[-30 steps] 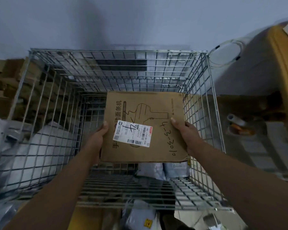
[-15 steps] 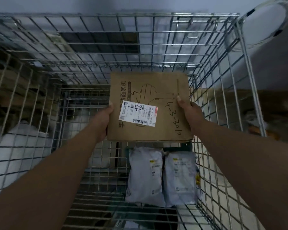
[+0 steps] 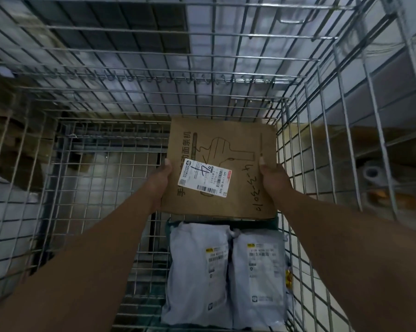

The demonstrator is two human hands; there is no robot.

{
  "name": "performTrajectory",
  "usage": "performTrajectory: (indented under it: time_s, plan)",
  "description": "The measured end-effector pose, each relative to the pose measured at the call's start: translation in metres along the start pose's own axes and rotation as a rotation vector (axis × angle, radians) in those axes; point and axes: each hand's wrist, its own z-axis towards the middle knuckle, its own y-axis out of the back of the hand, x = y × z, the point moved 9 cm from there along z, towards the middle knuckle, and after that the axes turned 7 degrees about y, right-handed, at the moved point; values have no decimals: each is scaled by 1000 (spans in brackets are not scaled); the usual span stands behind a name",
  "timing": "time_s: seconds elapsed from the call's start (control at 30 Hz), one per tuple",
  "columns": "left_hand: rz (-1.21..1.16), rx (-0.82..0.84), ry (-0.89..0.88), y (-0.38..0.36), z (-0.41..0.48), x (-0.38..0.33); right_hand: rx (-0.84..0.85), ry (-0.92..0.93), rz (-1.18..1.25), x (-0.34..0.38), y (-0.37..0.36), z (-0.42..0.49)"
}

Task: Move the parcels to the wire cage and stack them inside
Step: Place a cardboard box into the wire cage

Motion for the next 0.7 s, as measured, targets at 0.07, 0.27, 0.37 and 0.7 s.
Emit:
performTrajectory:
  time_s: [0.07, 0.27, 0.37, 0.7]
  plan:
    - [15, 1, 26, -6, 15, 17, 6, 4, -57, -14, -1, 7]
    - [-12, -14, 58, -15, 36, 51, 43, -8, -135, -43, -5, 18]
    - [40, -44, 23, -17, 42, 54, 46, -23, -147, -49, -7, 21]
    - [372, -202, -146, -26, 39, 42, 50, -46, -379, -53, -16, 13]
